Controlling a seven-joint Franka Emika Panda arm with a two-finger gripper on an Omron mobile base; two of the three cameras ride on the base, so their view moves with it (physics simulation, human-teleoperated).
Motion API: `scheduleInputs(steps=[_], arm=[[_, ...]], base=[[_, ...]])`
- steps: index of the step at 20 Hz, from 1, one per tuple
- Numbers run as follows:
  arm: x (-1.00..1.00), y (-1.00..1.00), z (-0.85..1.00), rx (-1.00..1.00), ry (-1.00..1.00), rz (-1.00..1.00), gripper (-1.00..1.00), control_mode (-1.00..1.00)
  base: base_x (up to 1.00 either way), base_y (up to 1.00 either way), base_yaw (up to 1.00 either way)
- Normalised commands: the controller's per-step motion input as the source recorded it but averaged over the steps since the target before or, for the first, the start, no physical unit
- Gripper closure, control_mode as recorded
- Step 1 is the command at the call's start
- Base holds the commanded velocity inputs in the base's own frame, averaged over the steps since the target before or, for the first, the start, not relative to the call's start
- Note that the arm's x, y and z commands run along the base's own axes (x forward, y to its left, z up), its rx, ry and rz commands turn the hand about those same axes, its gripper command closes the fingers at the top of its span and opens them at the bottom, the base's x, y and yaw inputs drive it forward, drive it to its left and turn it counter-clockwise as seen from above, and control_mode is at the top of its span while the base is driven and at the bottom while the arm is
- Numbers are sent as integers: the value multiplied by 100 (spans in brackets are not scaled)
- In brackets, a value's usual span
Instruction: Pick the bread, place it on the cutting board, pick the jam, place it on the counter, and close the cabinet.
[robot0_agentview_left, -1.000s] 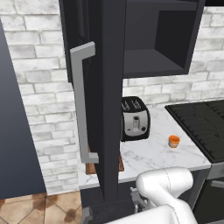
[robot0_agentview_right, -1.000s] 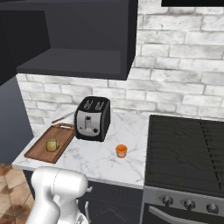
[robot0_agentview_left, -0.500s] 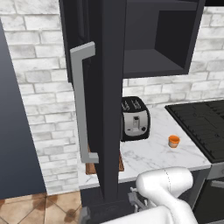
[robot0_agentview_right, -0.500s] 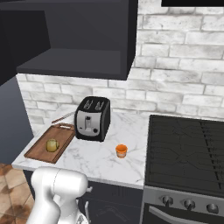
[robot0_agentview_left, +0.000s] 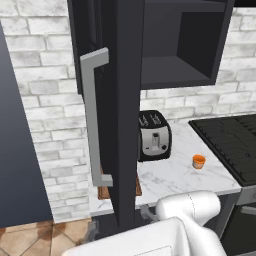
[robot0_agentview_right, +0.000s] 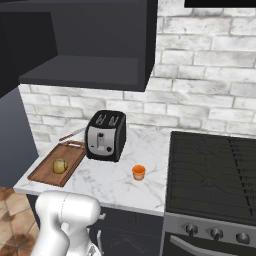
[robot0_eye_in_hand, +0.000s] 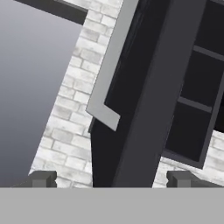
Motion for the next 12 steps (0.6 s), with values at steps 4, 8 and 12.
scheduleInputs(steps=[4, 8, 12], arm=[[30, 0, -11, 0, 0, 0, -100, -100], [26, 0, -15, 0, -1, 0, -100, -100], [13, 0, -11, 0, -4, 0, -100, -100]], base=[[0, 0, 0], [0, 0, 0], [0, 0, 0]])
